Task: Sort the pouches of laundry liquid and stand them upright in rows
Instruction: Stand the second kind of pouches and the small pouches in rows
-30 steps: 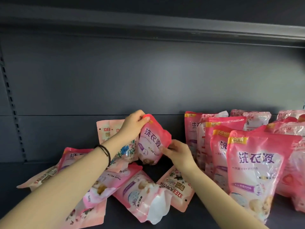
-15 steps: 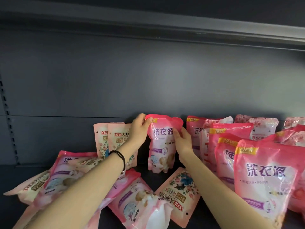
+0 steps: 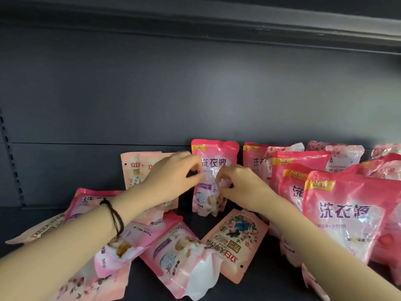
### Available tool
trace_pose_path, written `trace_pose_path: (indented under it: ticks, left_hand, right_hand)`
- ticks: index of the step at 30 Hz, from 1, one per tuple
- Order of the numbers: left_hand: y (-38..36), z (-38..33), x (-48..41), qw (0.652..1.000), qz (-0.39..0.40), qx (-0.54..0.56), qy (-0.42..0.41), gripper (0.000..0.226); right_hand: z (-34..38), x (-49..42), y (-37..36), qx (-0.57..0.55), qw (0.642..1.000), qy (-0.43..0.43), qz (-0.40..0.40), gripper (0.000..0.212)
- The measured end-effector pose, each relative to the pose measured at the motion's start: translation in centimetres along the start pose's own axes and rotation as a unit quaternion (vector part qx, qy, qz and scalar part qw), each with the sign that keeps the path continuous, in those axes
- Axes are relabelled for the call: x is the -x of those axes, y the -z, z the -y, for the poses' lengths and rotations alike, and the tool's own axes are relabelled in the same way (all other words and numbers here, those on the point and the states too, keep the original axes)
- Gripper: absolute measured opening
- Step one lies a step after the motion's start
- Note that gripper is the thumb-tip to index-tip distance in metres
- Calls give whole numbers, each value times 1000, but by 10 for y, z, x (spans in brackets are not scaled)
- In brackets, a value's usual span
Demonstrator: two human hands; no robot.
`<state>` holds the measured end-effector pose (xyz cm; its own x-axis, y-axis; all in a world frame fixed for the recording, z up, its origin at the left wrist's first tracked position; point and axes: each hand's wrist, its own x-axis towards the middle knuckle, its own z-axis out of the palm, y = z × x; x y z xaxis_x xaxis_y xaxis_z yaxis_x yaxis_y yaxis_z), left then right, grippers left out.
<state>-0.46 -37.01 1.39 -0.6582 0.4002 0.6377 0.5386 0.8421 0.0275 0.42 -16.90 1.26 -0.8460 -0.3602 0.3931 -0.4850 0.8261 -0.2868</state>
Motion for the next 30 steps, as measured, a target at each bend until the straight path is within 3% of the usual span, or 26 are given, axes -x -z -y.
trace_pose_path:
  ticks: [3,6,12,18,22,26,30]
  left_hand:
    - [2,-13,8,982,165,-63,-68,29]
    - [-8,-18,17,949,273,-125,-91,40]
    - [-16,-9,29,938,308,-139,-78,46]
    - [-7,1,36,950,292,-95,-52,41]
    - [2,5,36,963,270,0,20,34]
    - [12,9,31,955,174,209,121,23]
    - [11,8,22,931,80,287,211,31]
  right_hand:
    - [3,6,2,95,985,51,138,26]
    - [4,5,-11,173,941,113,268,35]
    - [5,-8,-49,255,894,144,339,49]
    - [3,-11,-51,219,901,130,351,17]
    - [-2,-10,-41,204,931,91,288,19]
    - [-11,-11,-21,168,976,31,137,26]
    - [-16,-15,-13,94,995,-28,-34,24]
